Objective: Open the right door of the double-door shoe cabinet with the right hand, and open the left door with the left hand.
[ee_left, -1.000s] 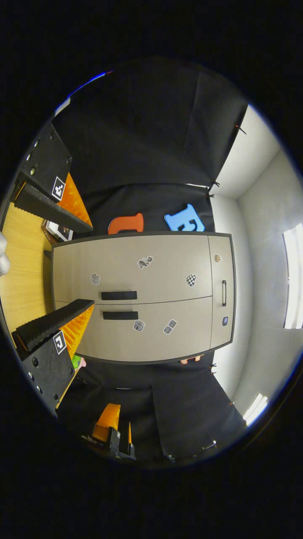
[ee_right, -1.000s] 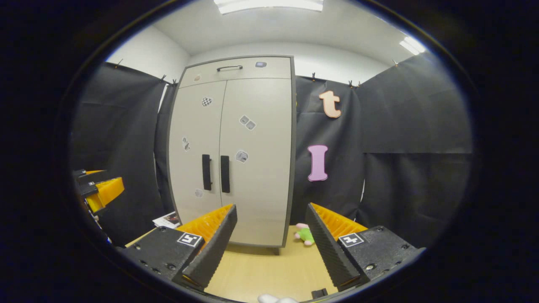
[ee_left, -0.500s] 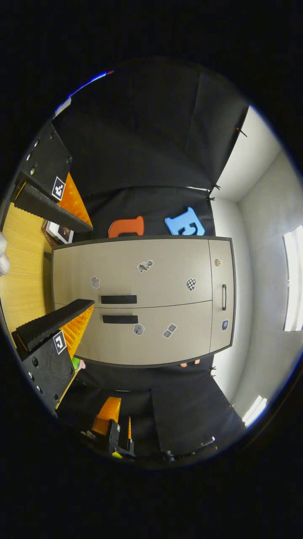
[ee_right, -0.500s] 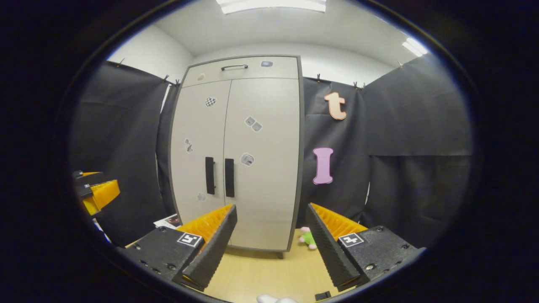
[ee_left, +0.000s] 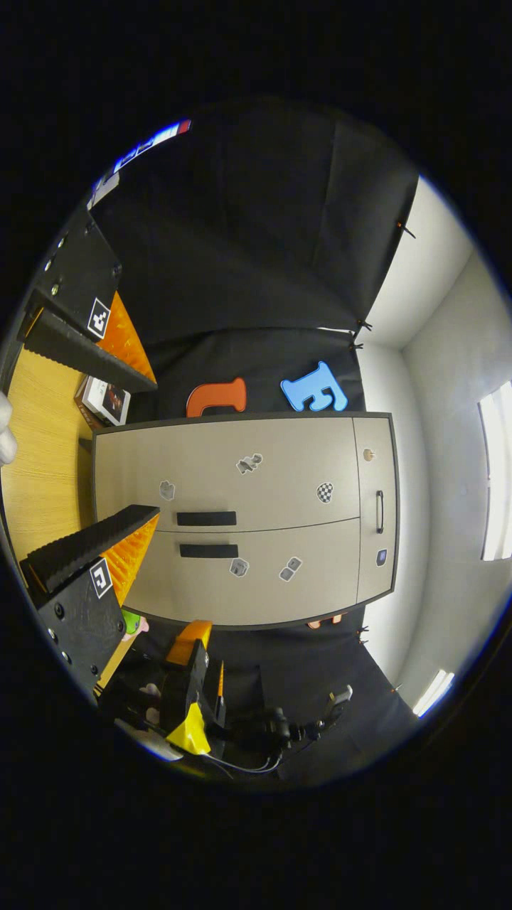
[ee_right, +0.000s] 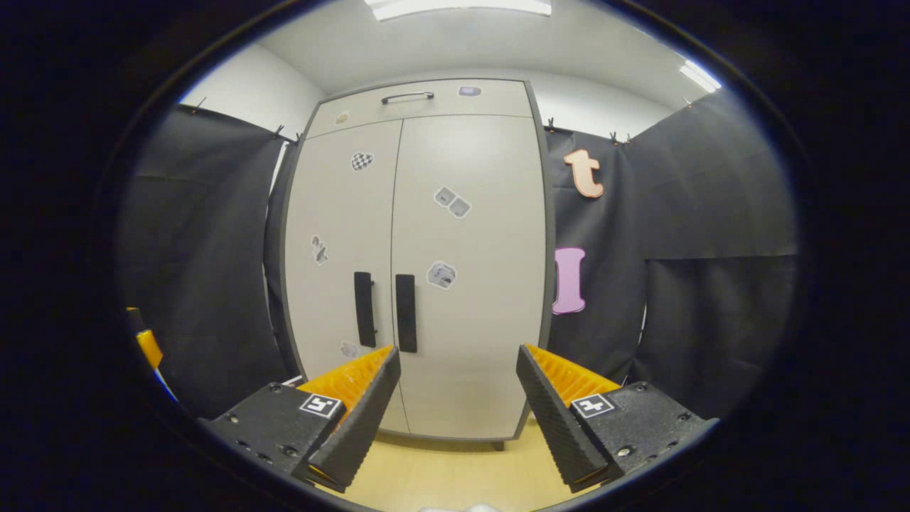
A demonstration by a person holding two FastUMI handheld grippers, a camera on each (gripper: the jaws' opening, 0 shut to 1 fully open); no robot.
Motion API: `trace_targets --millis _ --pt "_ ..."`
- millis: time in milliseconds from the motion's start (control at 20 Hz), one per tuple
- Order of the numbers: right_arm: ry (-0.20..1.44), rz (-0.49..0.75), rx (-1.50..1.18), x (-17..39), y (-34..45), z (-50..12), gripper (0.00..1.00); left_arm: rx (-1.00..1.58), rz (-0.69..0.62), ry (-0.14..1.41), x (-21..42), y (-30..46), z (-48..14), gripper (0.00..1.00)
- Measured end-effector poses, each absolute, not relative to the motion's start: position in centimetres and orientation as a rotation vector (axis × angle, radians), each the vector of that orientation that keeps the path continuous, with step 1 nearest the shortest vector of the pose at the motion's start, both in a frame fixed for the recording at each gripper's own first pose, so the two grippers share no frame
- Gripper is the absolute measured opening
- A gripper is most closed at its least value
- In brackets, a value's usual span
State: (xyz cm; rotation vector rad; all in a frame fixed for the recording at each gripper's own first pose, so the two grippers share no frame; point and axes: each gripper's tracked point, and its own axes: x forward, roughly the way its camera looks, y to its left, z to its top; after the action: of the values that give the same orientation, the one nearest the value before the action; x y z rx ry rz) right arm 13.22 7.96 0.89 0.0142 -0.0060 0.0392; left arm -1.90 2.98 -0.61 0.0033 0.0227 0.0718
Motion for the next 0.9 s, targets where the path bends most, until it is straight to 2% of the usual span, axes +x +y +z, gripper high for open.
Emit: trace_targets --millis 350,550,850,900 --pt "0.006 0.050 0.044 21.6 12.5 0.9 1.00 0.002 0.125 0.039 -3.3 4.8 -1.1 0.96" --pt "0.031 0.046 0.039 26.6 14.6 0.5 0.96 -0.007 0.156 0.051 -3.6 5.8 -1.4 0.96" --pt "0.081 0.022 0.054 31.8 15.6 -0.6 0.88 -0.019 0.188 0.069 -3.7 6.7 -1.8 0.96" --pt "0.090 0.022 0.057 32.1 15.7 -0.8 0.83 -0.019 0.190 0.071 -3.6 6.7 -1.8 0.96"
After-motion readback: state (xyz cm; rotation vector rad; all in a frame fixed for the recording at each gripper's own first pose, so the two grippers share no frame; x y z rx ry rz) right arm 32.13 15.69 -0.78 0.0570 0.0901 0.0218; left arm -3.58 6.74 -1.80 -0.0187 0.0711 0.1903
